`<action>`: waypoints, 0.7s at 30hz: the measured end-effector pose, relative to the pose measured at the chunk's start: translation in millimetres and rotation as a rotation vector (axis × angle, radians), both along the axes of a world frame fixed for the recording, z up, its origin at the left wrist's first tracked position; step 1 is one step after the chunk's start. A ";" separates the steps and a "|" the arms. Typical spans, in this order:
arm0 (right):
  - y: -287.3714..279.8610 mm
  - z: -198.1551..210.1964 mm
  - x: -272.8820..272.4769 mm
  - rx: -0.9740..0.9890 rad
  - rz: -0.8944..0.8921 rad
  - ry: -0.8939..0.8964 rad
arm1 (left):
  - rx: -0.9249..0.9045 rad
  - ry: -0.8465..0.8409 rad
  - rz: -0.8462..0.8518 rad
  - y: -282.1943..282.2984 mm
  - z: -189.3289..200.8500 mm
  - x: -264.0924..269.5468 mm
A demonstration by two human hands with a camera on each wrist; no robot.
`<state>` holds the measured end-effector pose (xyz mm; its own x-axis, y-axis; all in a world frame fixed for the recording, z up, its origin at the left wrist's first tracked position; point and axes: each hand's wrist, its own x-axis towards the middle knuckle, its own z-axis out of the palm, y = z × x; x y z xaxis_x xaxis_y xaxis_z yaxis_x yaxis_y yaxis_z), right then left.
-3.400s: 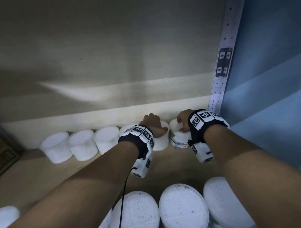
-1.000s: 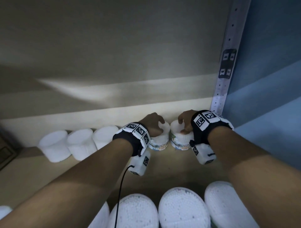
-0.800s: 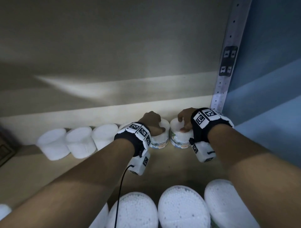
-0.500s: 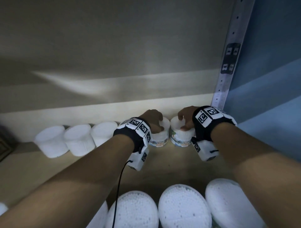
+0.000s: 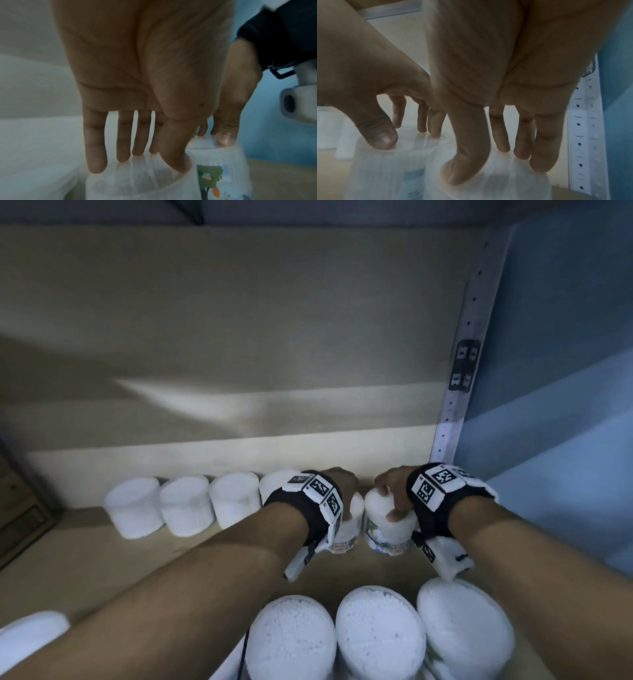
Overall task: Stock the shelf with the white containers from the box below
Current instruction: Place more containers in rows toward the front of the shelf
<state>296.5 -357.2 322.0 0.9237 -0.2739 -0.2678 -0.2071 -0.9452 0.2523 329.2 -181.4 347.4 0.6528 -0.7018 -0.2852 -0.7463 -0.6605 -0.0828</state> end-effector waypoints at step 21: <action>58.1 41.7 -131.0 0.143 0.006 0.028 | -0.070 0.003 -0.195 42.4 12.3 -92.8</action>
